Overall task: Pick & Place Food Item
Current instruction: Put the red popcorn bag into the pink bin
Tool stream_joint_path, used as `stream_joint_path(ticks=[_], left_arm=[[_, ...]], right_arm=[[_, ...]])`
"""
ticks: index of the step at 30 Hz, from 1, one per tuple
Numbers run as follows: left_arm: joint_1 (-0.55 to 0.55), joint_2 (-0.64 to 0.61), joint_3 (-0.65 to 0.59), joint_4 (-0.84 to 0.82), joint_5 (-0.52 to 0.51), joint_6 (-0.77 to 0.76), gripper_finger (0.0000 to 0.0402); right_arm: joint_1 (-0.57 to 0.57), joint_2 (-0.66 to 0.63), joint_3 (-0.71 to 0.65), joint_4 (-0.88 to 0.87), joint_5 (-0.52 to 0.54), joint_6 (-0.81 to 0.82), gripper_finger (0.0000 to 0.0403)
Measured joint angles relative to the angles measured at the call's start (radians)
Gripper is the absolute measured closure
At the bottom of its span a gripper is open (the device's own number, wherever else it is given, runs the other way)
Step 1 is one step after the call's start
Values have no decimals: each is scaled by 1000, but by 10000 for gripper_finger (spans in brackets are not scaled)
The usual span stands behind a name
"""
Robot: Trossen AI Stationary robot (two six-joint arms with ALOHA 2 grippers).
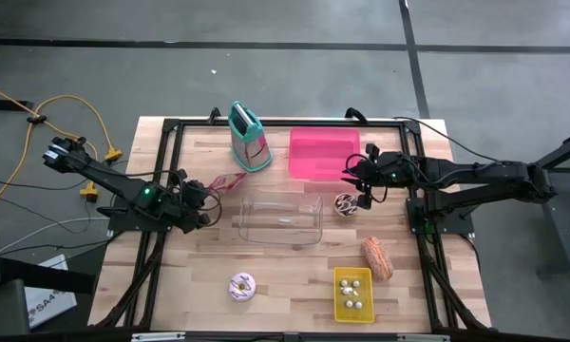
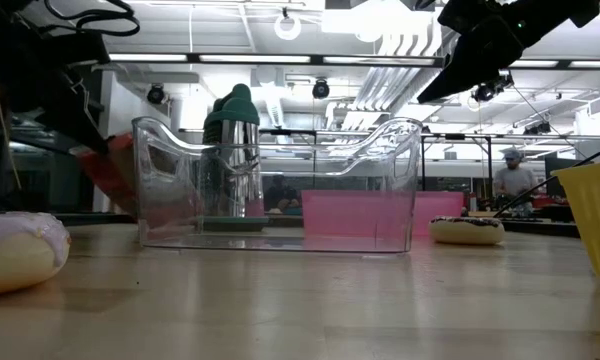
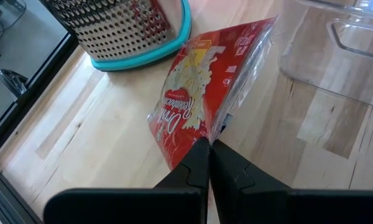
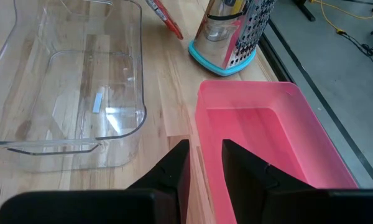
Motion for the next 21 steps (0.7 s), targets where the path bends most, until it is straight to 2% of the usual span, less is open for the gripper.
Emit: stream_joint_path(ticks=[16, 21], left_arm=[[0, 0, 0, 2, 0, 2, 401], [2, 0, 0, 81, 0, 86, 401]], right_arm=[[0, 0, 0, 4, 0, 0, 321], [0, 0, 0, 40, -18, 3, 321]])
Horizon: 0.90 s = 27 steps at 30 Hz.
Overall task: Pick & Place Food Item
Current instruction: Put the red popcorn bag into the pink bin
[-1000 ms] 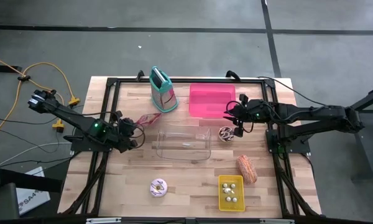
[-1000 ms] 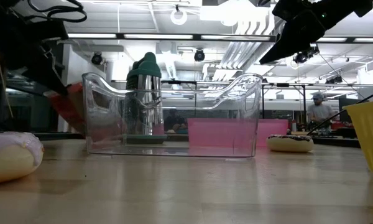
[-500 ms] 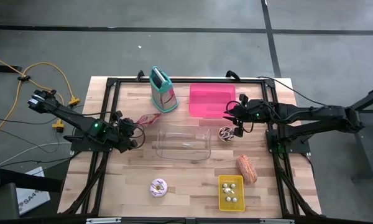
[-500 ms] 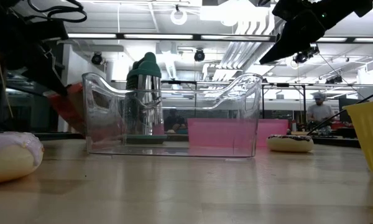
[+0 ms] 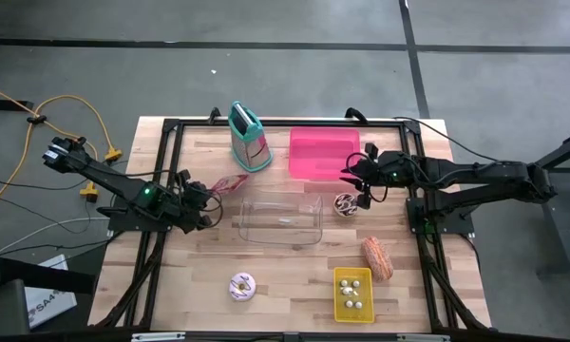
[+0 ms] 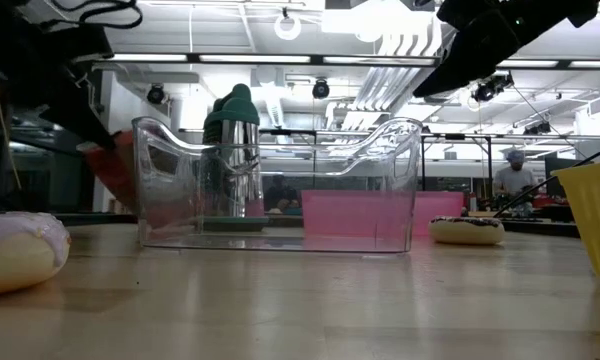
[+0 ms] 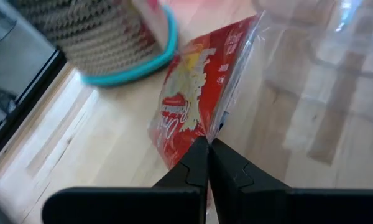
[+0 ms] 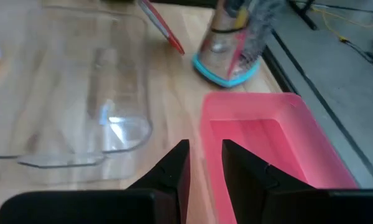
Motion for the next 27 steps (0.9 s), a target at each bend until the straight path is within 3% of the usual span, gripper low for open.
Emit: stream_joint_path(ticks=[10, 21, 27], left_arm=[[1, 0, 0, 54, -56, 73, 401], [51, 0, 0, 57, -94, 73, 401], [112, 1, 0, 166, -53, 201, 401]], right_arm=[[0, 0, 0, 125, -141, 1, 321], [0, 3, 0, 170, -146, 0, 321], [0, 29, 0, 170, -146, 0, 321]])
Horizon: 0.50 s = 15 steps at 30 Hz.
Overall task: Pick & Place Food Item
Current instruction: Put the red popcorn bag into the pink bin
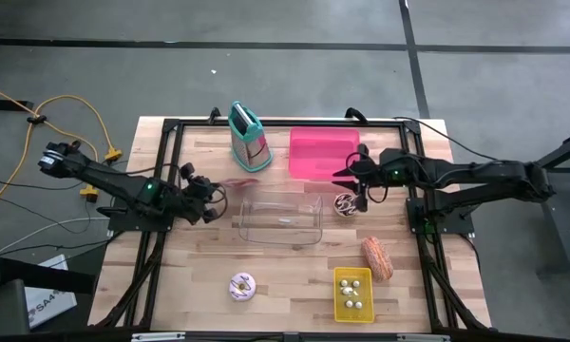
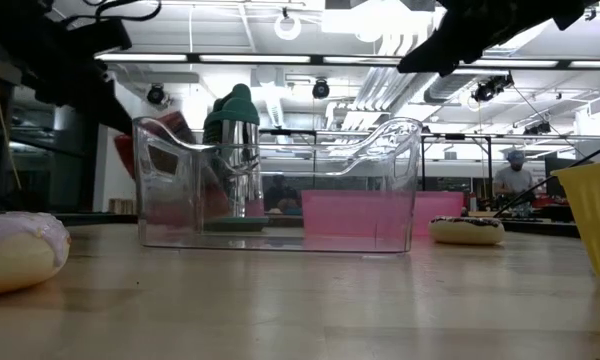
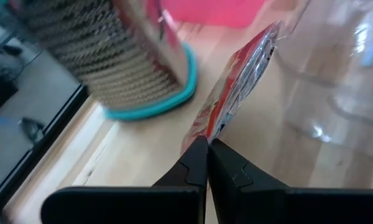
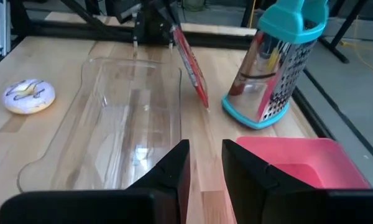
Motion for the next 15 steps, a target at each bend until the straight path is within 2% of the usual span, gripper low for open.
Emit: stream_joint_path(ticks=[3, 8, 15], left_arm=[[28, 0, 0, 90, 48, 88, 401], [63, 0, 0, 184, 68, 194, 401], [118, 0, 0, 217, 112, 234, 401]], right_arm=[[0, 22, 0, 7, -23, 0, 321], [0, 61, 0, 80, -34, 0, 321], [0, 121, 0, 223, -47, 0, 321]])
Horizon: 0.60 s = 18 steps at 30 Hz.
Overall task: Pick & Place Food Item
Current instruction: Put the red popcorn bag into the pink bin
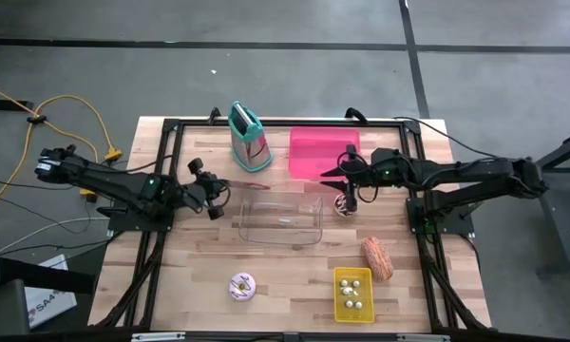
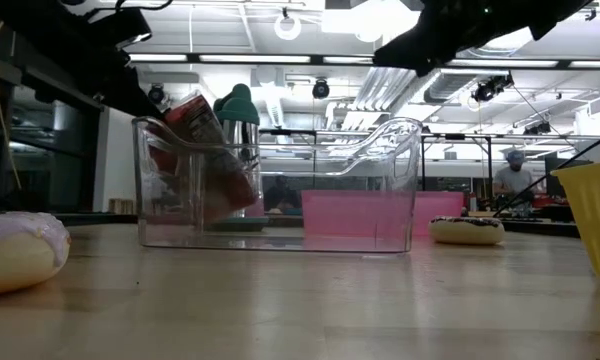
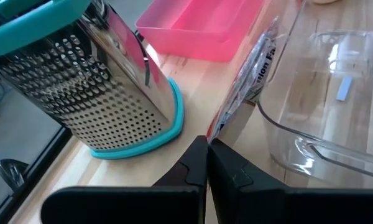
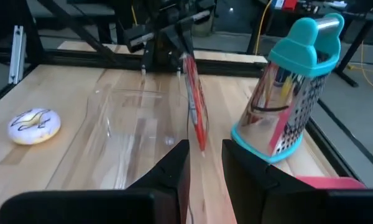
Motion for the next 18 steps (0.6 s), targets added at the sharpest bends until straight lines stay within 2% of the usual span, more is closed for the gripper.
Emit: stream_joint_path(ticks=[4, 11, 18], left_arm=[[13, 0, 0, 12, 3, 15, 401], [12, 0, 0, 26, 3, 31, 401], [12, 0, 0, 26, 3, 31, 401]], right_arm=[[1, 45, 0, 76, -10, 0, 321], [2, 178, 0, 272, -122, -4, 321], [2, 359, 0, 542, -78, 31, 321]])
